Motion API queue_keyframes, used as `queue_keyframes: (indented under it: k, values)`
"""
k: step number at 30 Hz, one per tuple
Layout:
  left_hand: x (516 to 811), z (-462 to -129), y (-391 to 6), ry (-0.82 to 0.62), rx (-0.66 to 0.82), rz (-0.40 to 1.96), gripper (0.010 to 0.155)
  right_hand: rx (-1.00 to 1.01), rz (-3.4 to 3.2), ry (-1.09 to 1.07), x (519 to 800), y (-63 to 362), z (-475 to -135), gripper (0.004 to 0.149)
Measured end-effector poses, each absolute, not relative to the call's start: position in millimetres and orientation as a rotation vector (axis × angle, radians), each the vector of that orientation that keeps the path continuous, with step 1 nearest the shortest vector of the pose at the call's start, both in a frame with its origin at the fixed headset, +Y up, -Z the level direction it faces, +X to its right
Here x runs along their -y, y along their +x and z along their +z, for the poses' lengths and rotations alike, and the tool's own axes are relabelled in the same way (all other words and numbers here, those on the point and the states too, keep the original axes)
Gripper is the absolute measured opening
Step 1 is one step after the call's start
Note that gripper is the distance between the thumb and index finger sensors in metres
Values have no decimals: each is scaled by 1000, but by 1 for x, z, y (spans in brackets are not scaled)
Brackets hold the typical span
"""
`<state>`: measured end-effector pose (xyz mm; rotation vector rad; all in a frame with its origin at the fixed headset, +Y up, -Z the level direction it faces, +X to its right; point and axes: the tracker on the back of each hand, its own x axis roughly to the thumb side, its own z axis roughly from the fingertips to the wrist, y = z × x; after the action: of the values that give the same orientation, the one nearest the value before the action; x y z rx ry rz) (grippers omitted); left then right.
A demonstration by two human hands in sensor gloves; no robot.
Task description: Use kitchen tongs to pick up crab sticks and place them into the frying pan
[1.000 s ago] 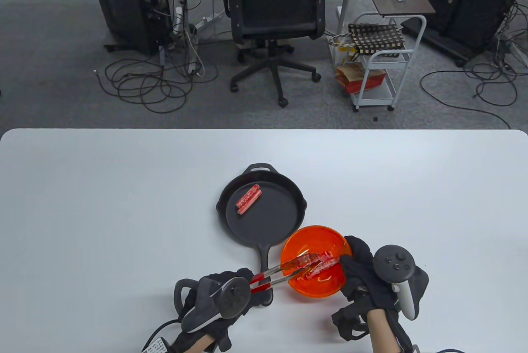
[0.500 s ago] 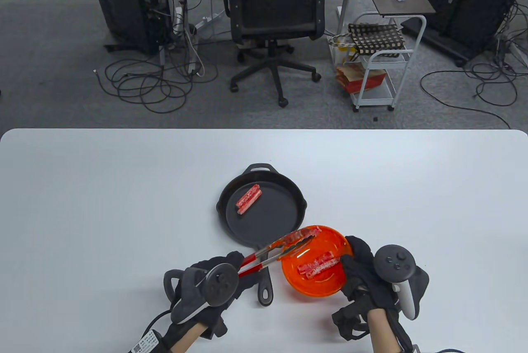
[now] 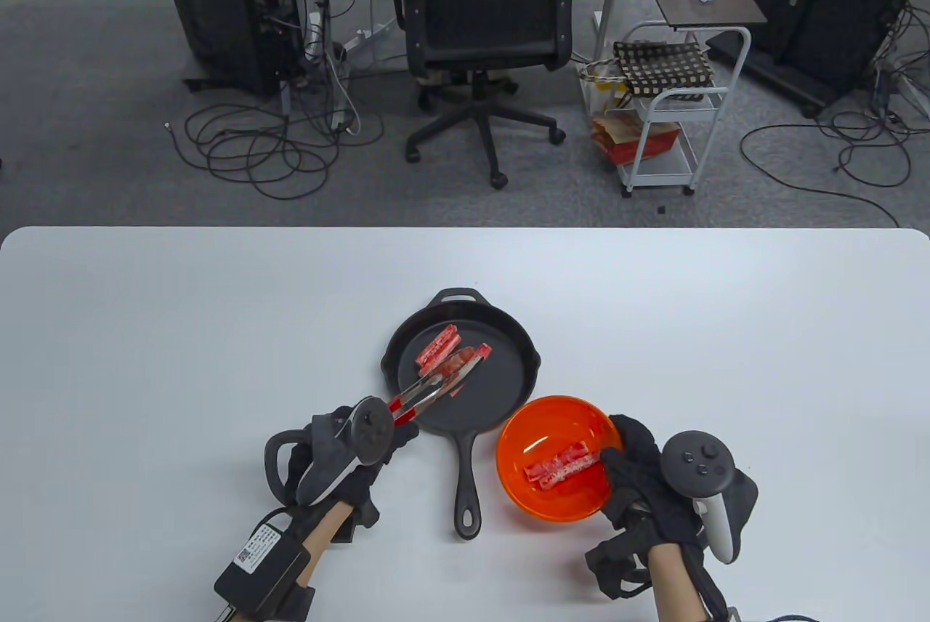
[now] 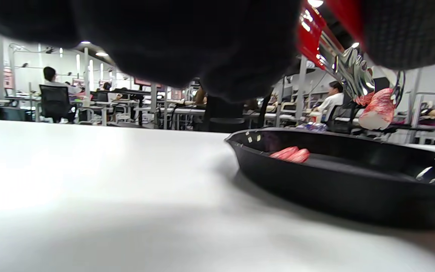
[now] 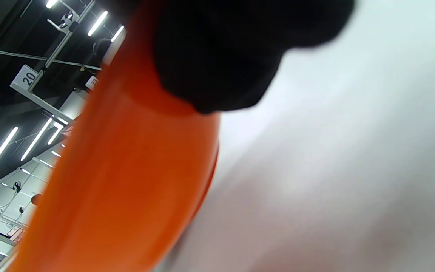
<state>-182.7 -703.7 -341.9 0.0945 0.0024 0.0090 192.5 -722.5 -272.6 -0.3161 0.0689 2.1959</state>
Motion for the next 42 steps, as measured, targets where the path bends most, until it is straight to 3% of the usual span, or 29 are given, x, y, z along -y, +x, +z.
queue_keyframes:
  k: [14,42]
  values:
    - [723,-376,-178,44,-56,-136,77,-61,2192,-312,722,194,-273,54]
    - [728,-371,-172,46,-93,-120,80,-64,2194,-314,722,194,-273,54]
